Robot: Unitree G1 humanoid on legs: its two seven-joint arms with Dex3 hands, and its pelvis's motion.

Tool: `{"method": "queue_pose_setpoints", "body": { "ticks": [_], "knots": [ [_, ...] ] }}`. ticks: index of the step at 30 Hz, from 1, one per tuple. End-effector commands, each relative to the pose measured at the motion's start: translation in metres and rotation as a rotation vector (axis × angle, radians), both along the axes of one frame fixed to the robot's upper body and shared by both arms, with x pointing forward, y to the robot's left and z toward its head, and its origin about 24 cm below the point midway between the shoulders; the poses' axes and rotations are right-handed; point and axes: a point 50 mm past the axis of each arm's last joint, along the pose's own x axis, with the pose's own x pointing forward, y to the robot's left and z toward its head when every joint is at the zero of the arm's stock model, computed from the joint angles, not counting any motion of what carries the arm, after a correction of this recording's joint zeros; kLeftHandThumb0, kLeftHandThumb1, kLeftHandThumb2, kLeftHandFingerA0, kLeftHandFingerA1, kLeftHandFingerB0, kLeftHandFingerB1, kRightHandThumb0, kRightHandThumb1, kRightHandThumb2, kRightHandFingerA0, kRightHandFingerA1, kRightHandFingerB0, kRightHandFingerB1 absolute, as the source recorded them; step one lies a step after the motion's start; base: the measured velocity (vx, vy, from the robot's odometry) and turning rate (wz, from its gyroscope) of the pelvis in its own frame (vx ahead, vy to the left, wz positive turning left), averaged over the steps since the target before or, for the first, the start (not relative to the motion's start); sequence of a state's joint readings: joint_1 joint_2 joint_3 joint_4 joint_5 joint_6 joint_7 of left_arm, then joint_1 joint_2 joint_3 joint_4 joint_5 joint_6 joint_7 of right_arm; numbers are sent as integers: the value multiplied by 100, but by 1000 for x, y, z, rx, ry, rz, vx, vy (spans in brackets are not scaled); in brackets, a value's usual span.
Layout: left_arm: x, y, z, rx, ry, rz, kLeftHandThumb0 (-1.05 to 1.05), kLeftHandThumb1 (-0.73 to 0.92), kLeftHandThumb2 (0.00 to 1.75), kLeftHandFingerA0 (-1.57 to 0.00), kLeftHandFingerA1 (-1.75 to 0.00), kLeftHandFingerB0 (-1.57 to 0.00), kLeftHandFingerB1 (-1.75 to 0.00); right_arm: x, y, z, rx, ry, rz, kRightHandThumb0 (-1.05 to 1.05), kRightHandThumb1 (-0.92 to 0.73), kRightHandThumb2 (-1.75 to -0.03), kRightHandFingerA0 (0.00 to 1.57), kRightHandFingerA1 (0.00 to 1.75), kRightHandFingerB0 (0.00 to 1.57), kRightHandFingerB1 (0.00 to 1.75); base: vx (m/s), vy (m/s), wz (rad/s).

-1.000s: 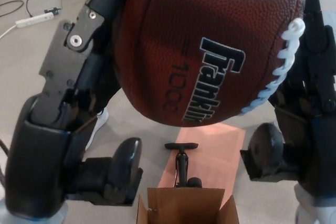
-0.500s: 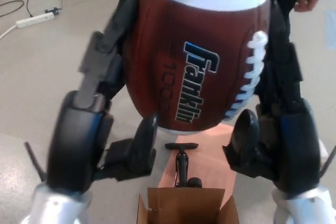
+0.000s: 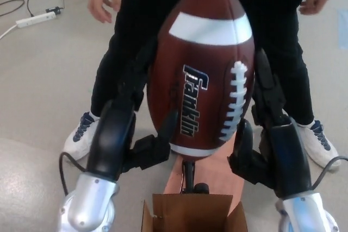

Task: Use both hands to pick up a football from a person and place it into a container beneath

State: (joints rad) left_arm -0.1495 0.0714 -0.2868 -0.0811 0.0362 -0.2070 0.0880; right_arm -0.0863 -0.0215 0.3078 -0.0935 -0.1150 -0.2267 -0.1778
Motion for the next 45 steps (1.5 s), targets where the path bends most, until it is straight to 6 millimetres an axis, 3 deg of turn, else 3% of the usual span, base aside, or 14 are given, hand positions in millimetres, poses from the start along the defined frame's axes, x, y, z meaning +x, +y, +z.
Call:
{"method": "queue_pose_setpoints", "body": {
  "ticks": [1,2,3,6,9,10,11,12,13,16,17,19,33,45],
  "knots": [
    [12,-14,-21,93,37,-142,-82,92,74,-12,-25,-13,-26,14,3,-6,-68,6,90,-79,-87,-115,0,13,0,13,0,0,0],
    [14,-13,-27,107,62,-141,-77,75,110,-5,-36,-6,-40,17,0,-11,-45,48,95,-80,-85,-114,0,13,0,12,0,0,0],
    [17,-10,-33,119,79,-141,-81,92,73,-12,-25,-14,-27,19,-2,-16,-29,86,98,-79,-85,-115,0,16,0,14,0,0,0],
    [19,-4,-44,142,108,-141,-80,92,72,-12,-24,-14,-26,23,-9,-23,-39,125,95,-78,-84,-115,0,18,0,15,0,0,0],
    [22,3,-54,124,173,-137,-83,91,69,-12,-23,-13,-25,28,-22,-29,-61,164,73,-81,-78,-100,0,19,0,13,0,0,0],
    [23,9,-59,122,200,-126,-83,92,69,-12,-23,-13,-26,30,-28,-31,-72,180,42,-79,-82,-117,0,21,0,16,0,0,0],
    [23,14,-62,125,215,-115,-83,92,69,-12,-23,-13,-26,32,-33,-32,-87,189,14,-79,-82,-117,0,21,0,16,0,0,0],
    [25,25,-66,114,249,-88,-79,71,109,-3,-28,-6,-39,36,-47,-33,-81,196,-45,-80,-85,-118,0,19,0,15,0,0,0],
    [25,33,-70,103,273,-58,-84,90,69,-11,-23,-13,-26,39,-58,-33,-74,197,-87,-80,-80,-100,0,16,0,12,0,0,0],
    [28,49,-76,87,305,-5,-83,90,69,-10,-22,-12,-25,45,-75,-34,-59,196,-155,-77,-78,-96,0,19,0,17,0,0,0],
    [29,65,-79,95,325,40,-85,79,112,-5,-19,-11,-29,48,-89,-36,-75,202,-214,-74,-84,-116,0,22,0,19,0,0,0],
    [31,90,-82,88,359,112,-89,81,112,-9,-18,-10,-27,54,-108,-40,-75,205,-288,-77,-83,-115,0,23,4,21,0,0,0],
    [26,193,-98,56,525,445,-86,81,113,-8,-23,-9,-22,65,-138,-73,-69,397,-419,-78,-79,-110,0,26,11,24,0,0,0],
    [27,217,-90,45,548,488,-85,80,112,-6,-22,-7,-20,67,-151,-101,-59,595,-468,-80,-81,-108,5,23,7,21,0,0,0]
  ]
}}
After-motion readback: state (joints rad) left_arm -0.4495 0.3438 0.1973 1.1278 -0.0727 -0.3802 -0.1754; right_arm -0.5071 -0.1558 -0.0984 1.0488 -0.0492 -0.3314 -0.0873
